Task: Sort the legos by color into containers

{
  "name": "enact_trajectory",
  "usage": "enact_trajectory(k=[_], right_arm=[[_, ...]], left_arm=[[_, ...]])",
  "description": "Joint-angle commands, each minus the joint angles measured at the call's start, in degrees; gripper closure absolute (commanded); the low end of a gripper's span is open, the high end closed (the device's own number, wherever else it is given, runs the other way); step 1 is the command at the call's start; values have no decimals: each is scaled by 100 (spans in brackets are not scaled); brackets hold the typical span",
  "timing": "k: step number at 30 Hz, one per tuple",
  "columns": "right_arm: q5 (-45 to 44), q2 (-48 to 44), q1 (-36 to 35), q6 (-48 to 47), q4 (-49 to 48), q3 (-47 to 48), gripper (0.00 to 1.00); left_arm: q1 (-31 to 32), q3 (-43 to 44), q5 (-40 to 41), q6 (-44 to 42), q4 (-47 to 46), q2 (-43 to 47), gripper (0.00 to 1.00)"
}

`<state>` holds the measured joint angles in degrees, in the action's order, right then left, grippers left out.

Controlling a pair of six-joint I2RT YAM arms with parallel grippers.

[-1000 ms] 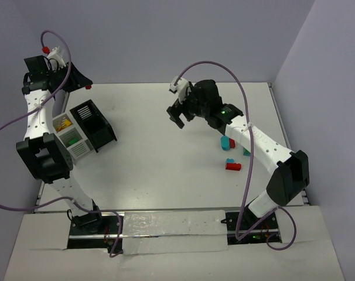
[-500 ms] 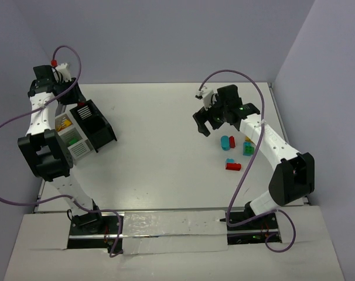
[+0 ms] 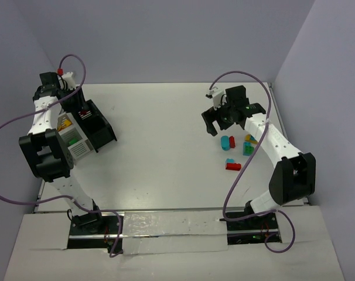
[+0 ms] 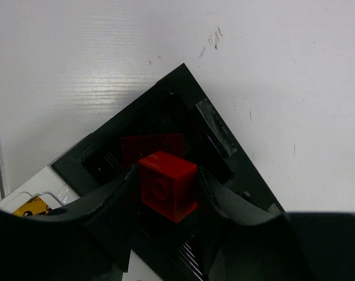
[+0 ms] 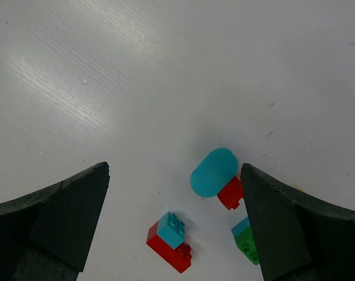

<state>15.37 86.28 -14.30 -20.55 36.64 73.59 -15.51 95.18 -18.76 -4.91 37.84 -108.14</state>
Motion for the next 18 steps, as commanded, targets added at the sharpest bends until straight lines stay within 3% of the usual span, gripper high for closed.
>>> enact_trajectory(k=[1, 6, 7, 11, 18], right_arm=[[-246, -94, 68, 227, -26, -231, 0], [-533, -61, 206, 398, -79, -319, 0], [-543, -9, 291, 419, -62, -311, 0], [-622, 116, 485, 542, -17, -224, 3], [-957, 727, 670, 915, 161, 42, 17]], left_arm=[[57, 223, 75, -37, -93, 293, 48], [134, 655, 151, -132, -67, 293, 41], [185, 775, 162, -158, -67, 301, 35], [336, 947, 268, -273, -75, 454, 34], [965, 961, 743, -553, -460, 1162, 33]])
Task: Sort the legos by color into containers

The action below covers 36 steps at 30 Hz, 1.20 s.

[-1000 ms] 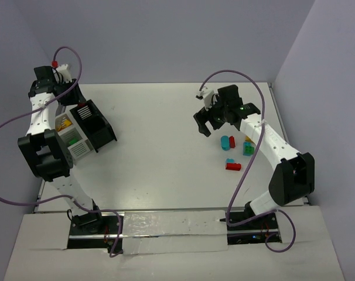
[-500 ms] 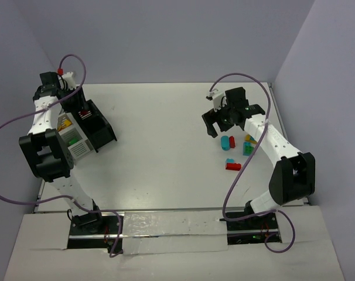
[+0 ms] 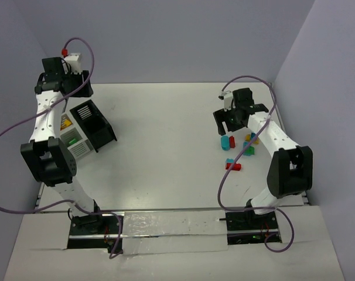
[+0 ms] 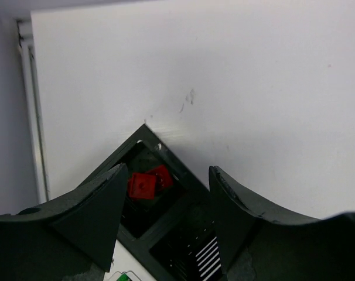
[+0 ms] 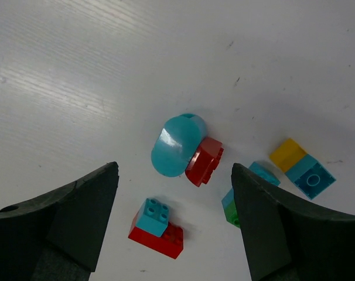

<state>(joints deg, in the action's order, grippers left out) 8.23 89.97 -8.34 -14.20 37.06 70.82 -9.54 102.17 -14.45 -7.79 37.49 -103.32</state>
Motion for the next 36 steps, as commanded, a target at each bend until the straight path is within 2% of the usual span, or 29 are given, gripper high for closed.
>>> enact_trajectory(k=[1, 5, 9, 13, 16, 20, 26, 30, 36], right_arm=[[-283, 473, 91, 333, 194, 355, 20], [-284, 738, 159, 335, 281, 407, 22], [420, 574, 308, -413, 433, 325, 17], [1109, 304, 613, -2260, 753, 237, 17], [1498, 477, 782, -3372, 1251, 539, 17], [2099, 1024, 1144, -5024, 2564, 1280, 19], [1972, 1269, 1177, -6941, 3128, 1388, 19], [1727, 1314, 1120, -7499, 3075, 1213, 18], [1678, 1534, 1101, -7472, 2712, 1127, 18]], left_arm=[[531, 171, 429, -315, -482, 825, 33], [878, -126, 628, -348, -581, 1173, 32], [910, -340, 510, -352, -528, 1362, 32], [901, -382, -28, -602, -130, 1446, 29], [901, -333, -514, -735, 51, 1443, 26], [901, -68, -1035, -730, 465, 1233, 25], [907, 13, -1255, -643, 604, 1196, 24], [902, -58, -1111, -640, 620, 1248, 23], [905, -173, -944, -591, 611, 1284, 23]])
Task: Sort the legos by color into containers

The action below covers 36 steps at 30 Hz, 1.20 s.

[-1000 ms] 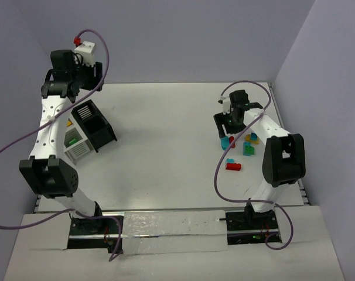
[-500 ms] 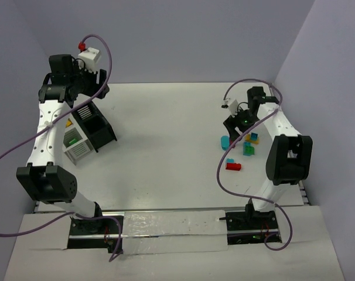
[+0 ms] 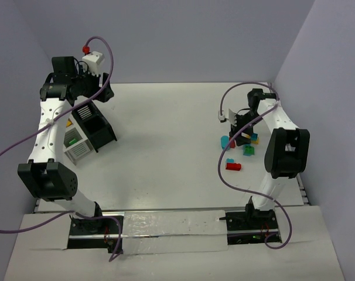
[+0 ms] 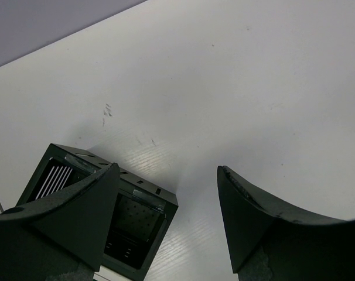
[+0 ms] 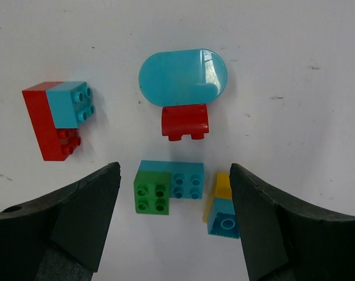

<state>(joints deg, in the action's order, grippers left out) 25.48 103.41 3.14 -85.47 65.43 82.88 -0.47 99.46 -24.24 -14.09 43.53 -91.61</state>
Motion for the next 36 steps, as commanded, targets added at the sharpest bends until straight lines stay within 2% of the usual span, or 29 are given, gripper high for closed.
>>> enact_trajectory(k=[1, 10, 16, 19, 25, 28, 31, 34, 35, 36], right_arm=[[-43, 226, -55, -316, -164, -74, 18], [62, 382, -200, -119, -453, -246, 23], [71, 477, -287, -18, -686, -359, 32], [59, 505, -348, 46, -805, -461, 40], [-26, 504, -481, 76, -936, -607, 63], [-16, 418, -499, 217, -927, -587, 76], [129, 224, -547, 440, -788, -424, 94], [416, -22, -637, 709, -594, -223, 99], [548, -143, -697, 841, -544, -126, 100], [688, -265, -765, 985, -508, -30, 100]], left_arm=[[-6, 78, 42, 46, 11, 112, 23], [3, 20, 95, 46, 77, 91, 23], [-4, -81, 95, 29, 112, 109, 23], [0, -147, 121, 15, 112, 138, 23], [-5, -244, 119, 12, 112, 197, 23], [3, -289, 39, 84, 111, 215, 24], [-6, -469, -234, 344, 8, 298, 23], [-6, -544, -611, 614, -70, 370, 22], [-1, -528, -840, 751, -68, 381, 19], [3, -510, -1050, 875, -67, 387, 11]])
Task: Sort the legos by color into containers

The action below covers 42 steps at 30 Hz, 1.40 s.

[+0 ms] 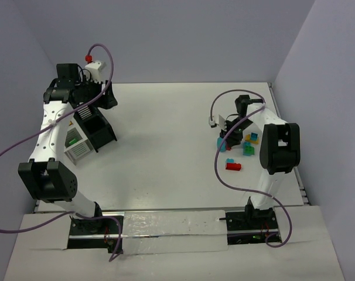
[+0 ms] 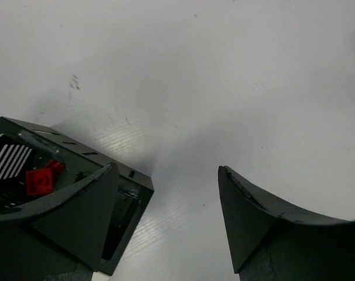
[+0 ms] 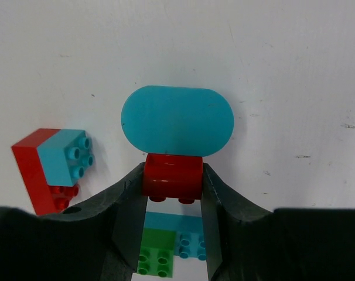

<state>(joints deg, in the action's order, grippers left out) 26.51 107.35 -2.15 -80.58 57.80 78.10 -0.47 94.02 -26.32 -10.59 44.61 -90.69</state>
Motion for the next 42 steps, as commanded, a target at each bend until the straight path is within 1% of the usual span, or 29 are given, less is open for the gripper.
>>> enact_trajectory(k=[1, 3, 5, 6, 8, 9, 10, 11, 13, 15, 17, 19, 22, 29, 32, 36, 38, 40, 42], right_arm=[[707, -783, -337, 637, 263, 554, 100], [956, -1069, -660, 973, 218, 845, 100], [1173, -1287, -969, 1575, 61, 1068, 100], [1296, -1345, -1137, 1804, -192, 1232, 100], [1347, -1473, -1584, 2437, -576, 1356, 100], [1289, -1513, -1875, 2824, -841, 1391, 100], [1182, -1556, -2150, 3167, -1322, 1432, 100], [1070, -1572, -2339, 3382, -1675, 1463, 100], [766, -1527, -2752, 3797, -2070, 1576, 100], [403, -1408, -3189, 4182, -2354, 1762, 100], [158, -1284, -3525, 4348, -2566, 1938, 100], [-74, -1193, -3757, 4399, -2674, 2072, 100], [-292, -1046, -4037, 4359, -2742, 2256, 100], [-710, -961, -4334, 4327, -3042, 2356, 100], [-783, -961, -4388, 4333, -3117, 2371, 100], [-811, -1026, -4460, 4280, -3249, 2312, 100], [-799, -1040, -4482, 4242, -3247, 2296, 100], [-810, -1042, -4497, 4234, -3246, 2264, 100], [-885, -1067, -4514, 4240, -3323, 2165, 100]], left_arm=[[1, 37, -1037, 645, -188, 297, 1], [-6, -29, -1488, 887, -241, 330, 1], [-6, -143, -1922, 1349, -403, 358, 1], [3, -222, -2318, 1490, -476, 368, 1], [-6, -438, -2610, 1868, -664, 396, 1], [-1, -583, -2822, 2025, -801, 433, 1], [3, -707, -3000, 2236, -970, 451, 1], [-1, -771, -3103, 2408, -1069, 456, 1], [3, -865, -3293, 2645, -1326, 436, 1], [142, -932, -3524, 2907, -1504, 392, 1], [191, -968, -3614, 3150, -1636, 356, 1], [271, -982, -3575, 3220, -1607, 301, 1], [426, -956, -3490, 2986, -1414, 273, 1], [624, -1272, -3419, 2897, -1276, 298, 1], [642, -1323, -3451, 2937, -1316, 300, 5], [653, -1295, -3540, 3021, -1396, 246, 23], [653, -1281, -3675, 3096, -1509, 245, 39], [653, -1284, -3765, 3170, -1625, 257, 50], [653, -1346, -4133, 3336, -1820, 307, 71]])
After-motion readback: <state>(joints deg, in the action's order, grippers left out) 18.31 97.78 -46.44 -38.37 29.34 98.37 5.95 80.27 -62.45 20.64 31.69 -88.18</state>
